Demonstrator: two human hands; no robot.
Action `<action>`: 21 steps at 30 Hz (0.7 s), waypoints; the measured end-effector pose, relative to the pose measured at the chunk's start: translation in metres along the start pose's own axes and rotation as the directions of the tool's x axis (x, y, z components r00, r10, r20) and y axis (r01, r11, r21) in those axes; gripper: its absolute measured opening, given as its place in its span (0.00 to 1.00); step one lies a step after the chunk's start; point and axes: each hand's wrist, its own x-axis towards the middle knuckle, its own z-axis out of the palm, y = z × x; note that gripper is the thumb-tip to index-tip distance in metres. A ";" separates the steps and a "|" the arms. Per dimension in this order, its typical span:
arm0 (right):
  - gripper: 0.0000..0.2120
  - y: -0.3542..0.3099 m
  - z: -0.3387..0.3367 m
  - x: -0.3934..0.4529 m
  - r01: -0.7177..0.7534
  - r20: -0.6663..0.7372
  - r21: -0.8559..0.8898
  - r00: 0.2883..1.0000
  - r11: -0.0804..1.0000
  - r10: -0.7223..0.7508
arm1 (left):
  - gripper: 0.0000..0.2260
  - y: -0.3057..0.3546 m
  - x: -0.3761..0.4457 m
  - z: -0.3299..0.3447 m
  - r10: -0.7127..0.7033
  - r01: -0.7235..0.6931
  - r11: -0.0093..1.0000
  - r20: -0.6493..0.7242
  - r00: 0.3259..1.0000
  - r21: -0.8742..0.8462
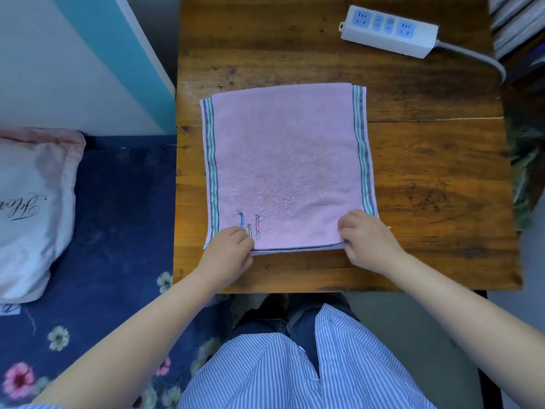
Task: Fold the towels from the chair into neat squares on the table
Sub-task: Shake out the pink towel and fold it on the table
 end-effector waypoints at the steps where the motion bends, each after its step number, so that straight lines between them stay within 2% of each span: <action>1: 0.02 -0.002 -0.006 0.001 -0.021 0.006 0.027 1.000 0.999 0.021 | 0.10 0.000 0.000 -0.008 -0.088 0.087 0.994 -0.005 0.996 -0.071; 2: 0.06 -0.002 -0.014 0.004 -0.068 0.077 0.031 0.995 0.997 0.065 | 0.09 0.001 0.002 -0.017 -0.183 0.189 0.977 0.065 0.981 -0.104; 3: 0.10 -0.002 -0.022 0.008 -0.121 0.195 0.037 0.974 0.992 0.112 | 0.08 0.000 0.003 -0.023 -0.225 0.251 0.962 0.209 0.952 -0.106; 4: 0.13 -0.003 -0.029 0.012 -0.192 0.372 0.064 0.915 0.979 0.155 | 0.08 -0.001 0.005 -0.029 -0.221 0.271 0.957 0.346 0.912 -0.103; 5: 0.13 -0.004 -0.036 0.017 -0.271 0.536 0.099 0.825 0.958 0.178 | 0.08 -0.003 0.008 -0.033 -0.200 0.277 0.956 0.467 0.861 -0.100; 6: 0.13 -0.005 -0.040 0.021 -0.327 0.642 0.142 0.748 0.934 0.164 | 0.09 -0.004 0.010 -0.038 -0.182 0.291 0.951 0.574 0.798 -0.103; 9: 0.20 -0.012 -0.052 0.031 -0.467 0.823 0.205 0.558 0.860 0.106 | 0.13 -0.010 0.015 -0.047 -0.102 0.353 0.925 0.801 0.591 -0.143; 10: 0.22 -0.013 -0.056 0.032 -0.499 0.854 0.219 0.514 0.839 0.083 | 0.13 -0.011 0.016 -0.052 -0.075 0.371 0.918 0.852 0.518 -0.144; 12: 0.21 -0.011 -0.061 0.034 -0.524 0.885 0.218 0.463 0.823 0.060 | 0.13 -0.014 0.020 -0.059 -0.052 0.416 0.896 0.893 0.446 -0.155; 14: 0.17 -0.006 -0.067 0.038 -0.502 0.858 0.214 0.506 0.838 0.084 | 0.12 -0.021 0.025 -0.066 -0.089 0.472 0.864 0.871 0.484 -0.174; 16: 0.12 0.003 -0.073 0.048 -0.495 0.777 0.211 0.608 0.843 0.163 | 0.11 -0.034 0.033 -0.074 -0.130 0.526 0.813 0.805 0.579 -0.248; 18: 0.13 0.013 -0.080 0.057 -0.468 0.648 0.225 0.727 0.855 0.227 | 0.07 -0.049 0.040 -0.082 -0.151 0.534 0.778 0.728 0.669 -0.330; 19: 0.12 0.017 -0.082 0.061 -0.447 0.583 0.232 0.775 0.864 0.245 | 0.04 -0.054 0.042 -0.086 -0.153 0.526 0.779 0.710 0.687 -0.341; 21: 0.09 0.025 -0.086 0.070 -0.429 0.500 0.240 0.824 0.871 0.268 | 0.05 -0.060 0.049 -0.090 -0.159 0.498 0.821 0.725 0.670 -0.279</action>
